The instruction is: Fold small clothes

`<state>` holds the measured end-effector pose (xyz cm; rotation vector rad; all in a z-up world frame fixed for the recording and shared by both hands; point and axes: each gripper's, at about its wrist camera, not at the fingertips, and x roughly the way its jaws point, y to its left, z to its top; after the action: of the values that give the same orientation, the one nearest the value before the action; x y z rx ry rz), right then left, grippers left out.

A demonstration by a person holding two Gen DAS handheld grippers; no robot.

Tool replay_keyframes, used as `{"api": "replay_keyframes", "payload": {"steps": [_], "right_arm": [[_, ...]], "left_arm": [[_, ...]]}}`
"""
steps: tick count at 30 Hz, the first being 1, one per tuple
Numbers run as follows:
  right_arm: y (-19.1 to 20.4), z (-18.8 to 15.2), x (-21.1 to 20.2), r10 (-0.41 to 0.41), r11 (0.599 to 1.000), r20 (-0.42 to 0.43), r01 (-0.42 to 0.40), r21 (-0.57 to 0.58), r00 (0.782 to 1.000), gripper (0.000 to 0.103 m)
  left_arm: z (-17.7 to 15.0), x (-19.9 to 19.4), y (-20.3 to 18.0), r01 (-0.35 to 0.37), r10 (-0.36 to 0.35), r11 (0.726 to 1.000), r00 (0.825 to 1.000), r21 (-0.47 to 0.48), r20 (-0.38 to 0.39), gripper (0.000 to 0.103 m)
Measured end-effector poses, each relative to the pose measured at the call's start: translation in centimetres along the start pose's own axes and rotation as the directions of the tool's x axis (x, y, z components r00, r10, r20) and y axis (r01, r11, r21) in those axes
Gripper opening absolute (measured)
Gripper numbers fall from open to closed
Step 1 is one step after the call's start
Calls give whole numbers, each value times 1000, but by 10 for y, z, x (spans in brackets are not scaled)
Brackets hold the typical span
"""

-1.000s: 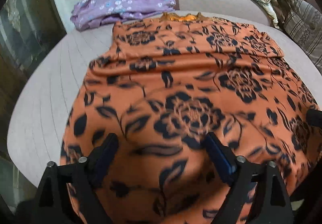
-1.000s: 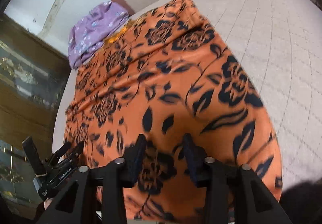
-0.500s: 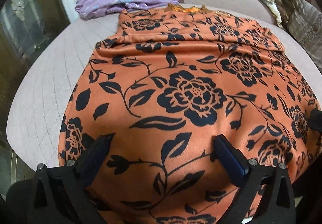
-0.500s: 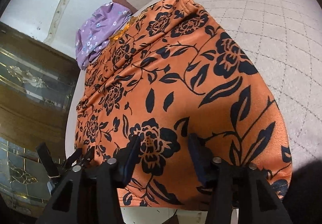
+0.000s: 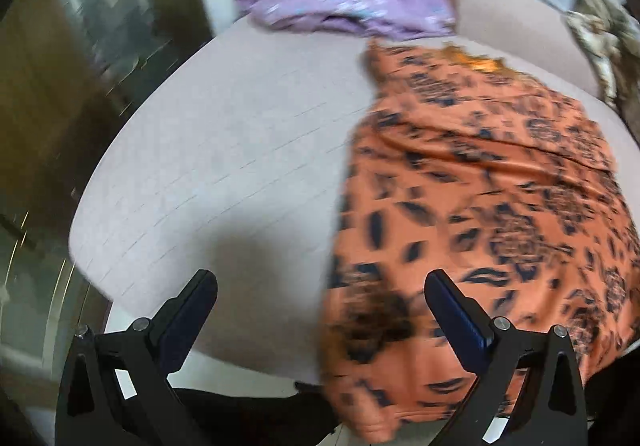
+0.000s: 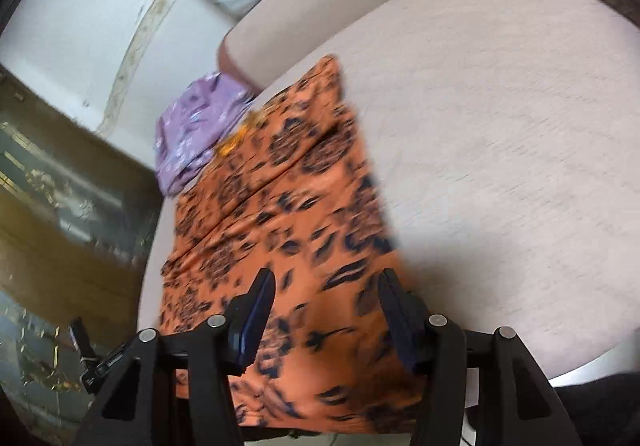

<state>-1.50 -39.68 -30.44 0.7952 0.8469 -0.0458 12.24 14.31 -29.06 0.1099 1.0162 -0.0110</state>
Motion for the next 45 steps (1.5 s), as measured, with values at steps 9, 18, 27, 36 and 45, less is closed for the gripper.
{"api": "replay_keyframes", "payload": {"steps": [9, 18, 27, 36, 45], "right_arm": [[-47, 2, 8, 23, 993, -83, -13, 119, 996, 60], [-18, -20, 27, 146, 989, -208, -137, 58, 967, 60], [-3, -24, 32, 49, 996, -248, -67, -64, 968, 62], [0, -22, 34, -4, 996, -250, -18, -86, 968, 10], [33, 24, 11, 217, 973, -176, -227, -35, 960, 10]], "left_arm": [[-17, 28, 26, 107, -112, 993, 988, -49, -103, 64], [-19, 30, 23, 278, -280, 960, 953, -38, -118, 52], [-37, 29, -6, 267, -252, 962, 950, 61, -182, 76], [-25, 14, -14, 300, -291, 953, 945, 42, -148, 8], [46, -15, 14, 509, -511, 859, 860, -61, -19, 8]]}}
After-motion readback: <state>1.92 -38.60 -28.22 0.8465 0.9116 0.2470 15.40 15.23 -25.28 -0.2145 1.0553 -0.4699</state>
